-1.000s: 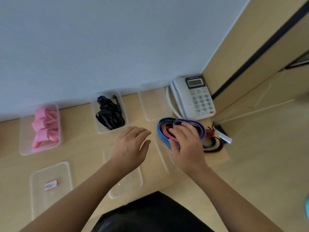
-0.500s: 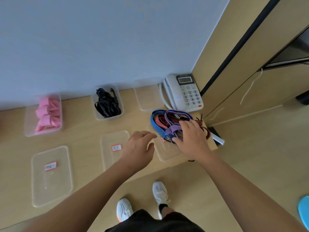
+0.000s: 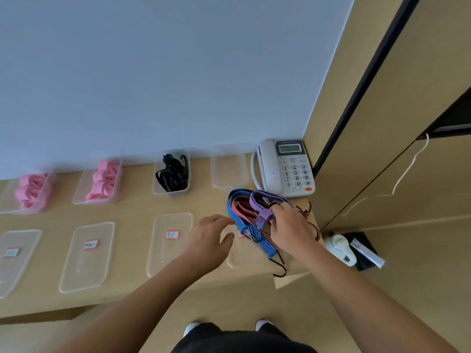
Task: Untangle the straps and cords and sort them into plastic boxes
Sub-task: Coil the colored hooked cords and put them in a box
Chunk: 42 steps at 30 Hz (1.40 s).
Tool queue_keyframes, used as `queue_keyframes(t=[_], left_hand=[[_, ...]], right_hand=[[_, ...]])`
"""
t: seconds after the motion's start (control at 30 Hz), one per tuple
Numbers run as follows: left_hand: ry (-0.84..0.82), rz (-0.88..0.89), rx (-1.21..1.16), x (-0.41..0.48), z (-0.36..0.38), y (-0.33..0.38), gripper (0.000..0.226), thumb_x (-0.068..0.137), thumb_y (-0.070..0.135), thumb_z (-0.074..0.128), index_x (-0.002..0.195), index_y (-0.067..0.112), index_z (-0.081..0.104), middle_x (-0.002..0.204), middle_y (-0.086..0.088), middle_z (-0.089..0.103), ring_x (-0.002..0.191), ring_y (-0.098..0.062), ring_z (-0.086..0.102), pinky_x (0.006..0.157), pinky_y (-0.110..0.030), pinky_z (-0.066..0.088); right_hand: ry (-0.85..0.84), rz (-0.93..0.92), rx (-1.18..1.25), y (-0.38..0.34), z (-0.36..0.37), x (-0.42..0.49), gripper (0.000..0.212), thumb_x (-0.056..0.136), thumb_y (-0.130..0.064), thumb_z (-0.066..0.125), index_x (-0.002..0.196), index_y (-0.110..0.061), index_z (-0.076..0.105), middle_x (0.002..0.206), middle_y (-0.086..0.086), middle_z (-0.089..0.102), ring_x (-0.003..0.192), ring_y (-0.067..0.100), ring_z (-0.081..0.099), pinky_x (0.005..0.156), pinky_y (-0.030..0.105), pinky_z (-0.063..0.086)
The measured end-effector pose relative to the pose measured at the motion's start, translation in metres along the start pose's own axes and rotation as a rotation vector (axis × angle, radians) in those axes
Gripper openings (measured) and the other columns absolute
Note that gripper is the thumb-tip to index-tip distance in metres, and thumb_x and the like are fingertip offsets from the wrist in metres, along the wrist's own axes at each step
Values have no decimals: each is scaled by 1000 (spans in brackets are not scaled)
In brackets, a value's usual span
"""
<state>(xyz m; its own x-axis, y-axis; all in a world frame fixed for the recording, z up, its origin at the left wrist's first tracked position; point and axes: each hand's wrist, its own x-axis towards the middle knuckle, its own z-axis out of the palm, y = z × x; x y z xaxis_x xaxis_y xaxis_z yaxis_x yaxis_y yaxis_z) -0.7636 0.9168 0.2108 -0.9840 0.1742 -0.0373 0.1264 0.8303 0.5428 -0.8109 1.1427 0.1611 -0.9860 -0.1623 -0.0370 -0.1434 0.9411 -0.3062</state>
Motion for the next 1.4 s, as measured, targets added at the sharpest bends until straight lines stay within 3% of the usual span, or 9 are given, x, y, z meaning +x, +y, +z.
queue_keyframes(t=[0.13,0.33,0.47,0.67,0.83,0.97,1.17,1.27,1.4], left_hand=[[-2,-62,4,0,15,24,33,98,20,65,131,20,69,132,3,67,123,-20,59,94,-19,34],[-7,-175,-7,-10,28,37,32,97,19,67,128,21,70,128,3,68,116,-19,61,93,-23,40],[32,-248,-49,-13,33,40,30,96,20,68,125,21,72,126,4,70,112,-14,63,91,-24,46],[90,-271,-124,-11,30,51,32,96,25,68,127,23,70,126,4,69,111,-12,61,96,-33,52],[98,-227,-170,-9,14,57,32,97,27,68,128,25,69,127,6,67,106,-8,58,90,-26,49],[112,-169,-227,-9,-3,62,32,96,27,68,128,24,69,128,6,67,109,-8,58,92,-27,49],[-6,34,-209,2,-7,72,58,93,33,74,147,22,55,147,3,56,136,-16,48,113,-31,38],[-113,50,-174,14,0,79,38,96,33,70,132,21,69,126,1,72,121,-20,61,103,-39,49],[-46,31,-206,16,10,79,19,100,26,62,105,19,79,94,0,75,94,-23,67,86,-47,55]], right_hand=[[-129,-66,-11,16,4,3,23,85,-17,61,106,-13,54,108,8,55,99,29,54,80,35,44],[-78,-103,85,25,8,7,26,77,-3,57,100,-13,54,91,11,66,90,35,62,64,34,36],[97,44,477,34,-3,10,29,78,-1,64,106,-8,65,87,14,68,78,32,58,62,36,40],[118,170,950,33,-48,15,27,80,10,55,87,-14,65,65,-1,65,53,3,55,50,21,43],[183,120,1114,20,-94,2,33,84,1,51,87,-27,68,80,17,72,65,37,67,53,42,52],[227,68,1238,-2,-129,-11,38,81,-1,53,83,-34,72,76,2,74,65,22,73,53,37,59],[227,150,1316,-31,-141,-21,43,90,14,47,81,-21,70,81,15,70,70,31,66,66,54,59],[241,207,1315,-38,-140,-28,38,92,12,48,86,-19,69,80,9,73,74,33,67,72,59,58],[278,269,1219,-34,-139,-38,34,92,11,48,83,-16,66,65,-2,71,56,17,67,54,34,57]])
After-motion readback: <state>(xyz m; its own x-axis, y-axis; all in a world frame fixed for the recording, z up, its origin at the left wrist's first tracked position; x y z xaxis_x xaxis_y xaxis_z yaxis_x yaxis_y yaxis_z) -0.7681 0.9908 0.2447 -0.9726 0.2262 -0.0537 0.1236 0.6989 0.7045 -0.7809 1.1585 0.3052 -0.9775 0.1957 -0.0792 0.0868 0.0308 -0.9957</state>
